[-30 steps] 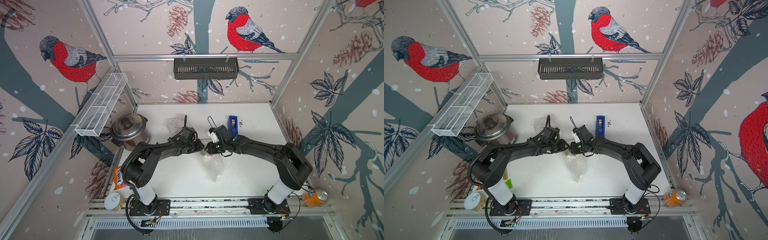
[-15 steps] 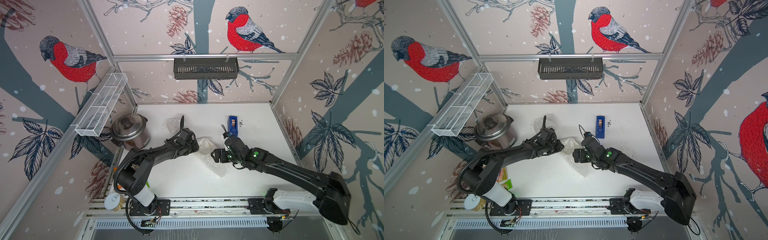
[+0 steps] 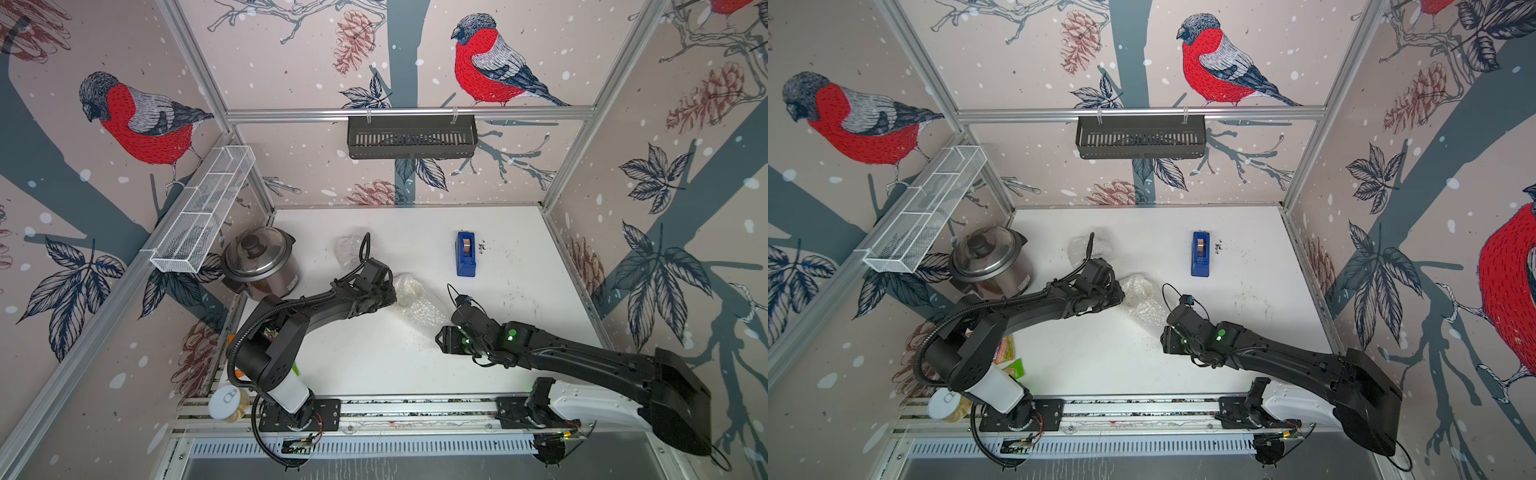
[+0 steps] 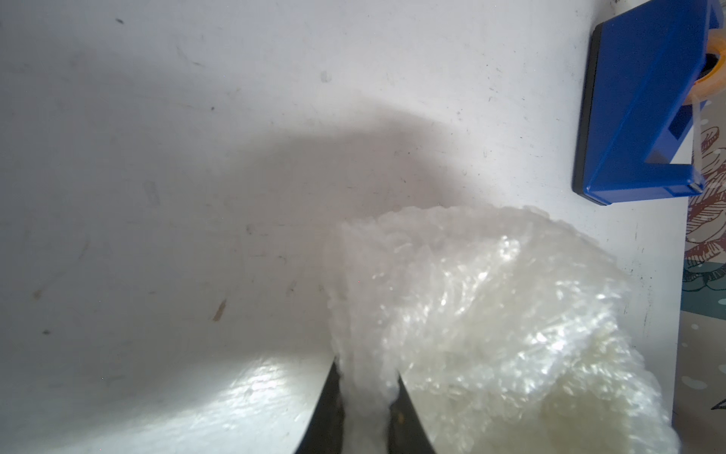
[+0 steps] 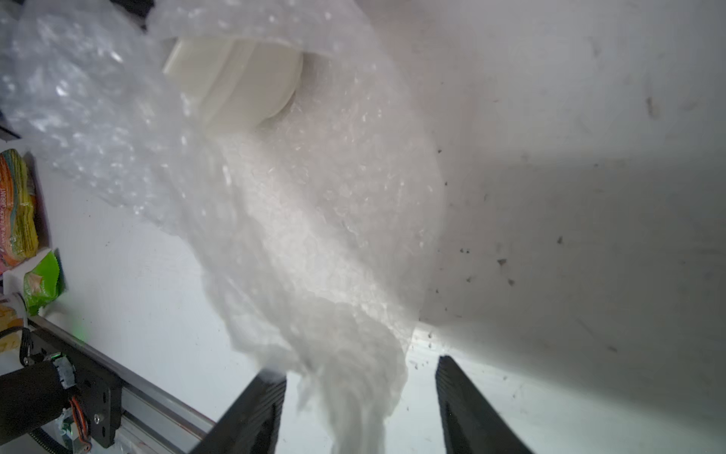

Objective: Wrap bowls in bubble wrap
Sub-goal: Wrap the bowl in bubble wrap.

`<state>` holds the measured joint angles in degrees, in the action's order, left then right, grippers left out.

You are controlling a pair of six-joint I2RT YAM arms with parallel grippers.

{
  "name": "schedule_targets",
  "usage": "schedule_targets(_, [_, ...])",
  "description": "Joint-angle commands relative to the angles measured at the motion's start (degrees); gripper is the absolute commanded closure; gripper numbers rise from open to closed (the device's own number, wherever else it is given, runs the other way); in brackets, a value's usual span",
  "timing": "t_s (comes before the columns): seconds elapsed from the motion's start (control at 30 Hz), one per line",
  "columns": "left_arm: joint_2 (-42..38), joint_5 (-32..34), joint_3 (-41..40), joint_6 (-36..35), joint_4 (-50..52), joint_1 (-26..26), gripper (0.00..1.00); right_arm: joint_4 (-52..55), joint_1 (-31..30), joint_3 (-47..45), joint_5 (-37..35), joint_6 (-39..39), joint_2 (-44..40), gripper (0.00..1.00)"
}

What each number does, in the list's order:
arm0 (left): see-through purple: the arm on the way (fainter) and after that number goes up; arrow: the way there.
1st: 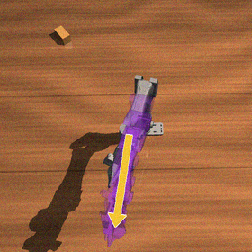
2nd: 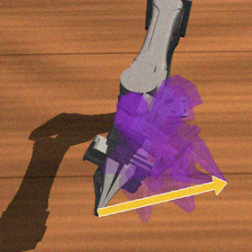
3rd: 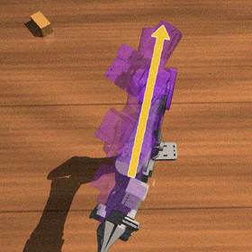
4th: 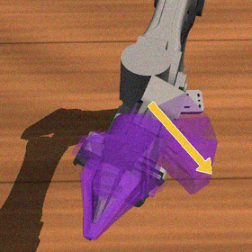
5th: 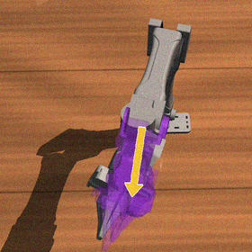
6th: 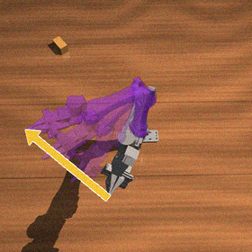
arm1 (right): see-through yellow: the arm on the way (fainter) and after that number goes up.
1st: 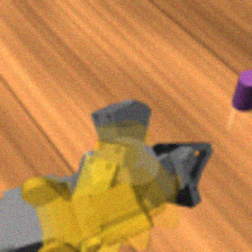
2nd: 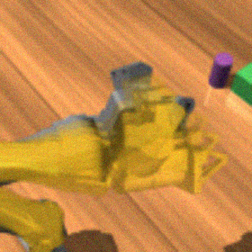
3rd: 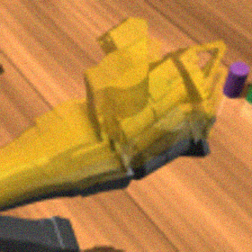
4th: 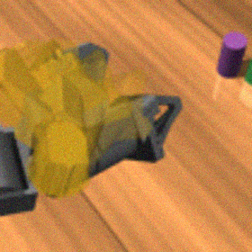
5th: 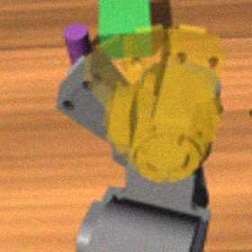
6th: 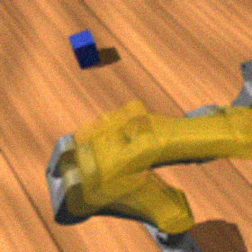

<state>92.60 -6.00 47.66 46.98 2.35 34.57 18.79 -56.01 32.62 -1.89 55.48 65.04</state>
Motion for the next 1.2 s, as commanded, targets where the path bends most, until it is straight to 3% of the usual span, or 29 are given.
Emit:
schedule_targets(0.0, [0.1,1.0,0.3,-0.1,0.9,0.0,0.84,-1.0,0.8,1.1,-1.6,-2.3,0.9,0.38])
schedule_targets(0.07, [-0.1,1.2,0.3,-0.3,0.9,0.1,0.85,-0.6,1.4,1.7,-2.2,-3.4,1.0,0.43])
schedule_targets(0.3, [-0.7,3.8,1.1,-1.9,1.6,1.3,0.85,1.1,-0.1,3.7,-3.1,-6.4,-2.2,0.98])
schedule_targets(0.5, [-0.9,8.1,3.1,-4.2,1.9,4.5,0.88,-1.3,-3.1,6.9,-1.5,-8.3,-7.5,1.0])
schedule_targets(0.67, [-1.0,8.1,4.1,-6.3,0.2,7.6,0.9,-6.5,-1.4,9.9,-3.4,-8.7,-7.7,1.0])
schedule_targets(0.9, [-0.9,5.7,3.3,-8.6,-2.7,11.2,0.91,-11.5,6.0,17.8,4.5,-12.9,6.1,1.0])
schedule_targets(1.17, [-0.9,2.7,1.4,-8.9,-4.7,11.7,0.91,-17.6,10.9,22.0,11.0,-14.4,22.9,1.0])
